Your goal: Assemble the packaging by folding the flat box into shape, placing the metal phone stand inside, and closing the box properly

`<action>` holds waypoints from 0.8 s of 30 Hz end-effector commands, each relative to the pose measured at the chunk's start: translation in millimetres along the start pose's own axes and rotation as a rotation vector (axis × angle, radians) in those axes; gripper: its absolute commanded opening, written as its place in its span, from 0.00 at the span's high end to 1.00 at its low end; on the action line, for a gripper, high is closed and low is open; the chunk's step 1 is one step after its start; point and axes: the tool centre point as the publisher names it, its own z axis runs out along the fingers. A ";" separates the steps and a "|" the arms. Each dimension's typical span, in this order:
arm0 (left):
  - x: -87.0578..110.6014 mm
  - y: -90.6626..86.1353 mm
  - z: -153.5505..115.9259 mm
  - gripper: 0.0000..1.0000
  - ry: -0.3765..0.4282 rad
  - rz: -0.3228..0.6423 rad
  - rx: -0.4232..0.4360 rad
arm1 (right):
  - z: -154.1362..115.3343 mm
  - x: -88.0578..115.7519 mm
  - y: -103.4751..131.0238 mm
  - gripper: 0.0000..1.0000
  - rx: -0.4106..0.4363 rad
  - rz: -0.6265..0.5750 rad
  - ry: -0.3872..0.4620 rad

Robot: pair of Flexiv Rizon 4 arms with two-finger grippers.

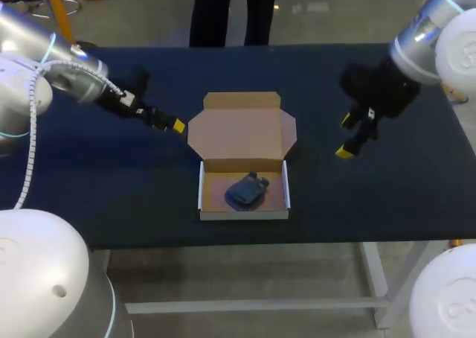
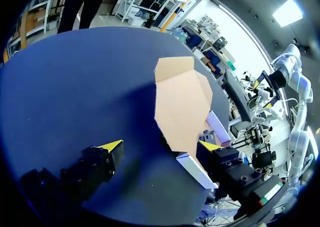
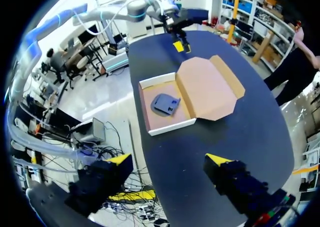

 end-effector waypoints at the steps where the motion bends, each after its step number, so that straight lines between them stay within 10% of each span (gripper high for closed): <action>1: -14.4 -8.1 10.9 0.00 0.065 -0.002 -0.008 | -2.1 -10.2 13.5 0.00 0.057 -0.011 0.052; 15: -16.1 -21.8 30.5 0.07 0.143 0.007 -0.003 | -3.5 -24.1 32.0 0.00 0.111 -0.045 0.050; 24: -1.4 -21.5 44.5 0.32 0.203 0.028 -0.001 | 2.5 -33.6 33.2 0.07 0.142 -0.029 0.046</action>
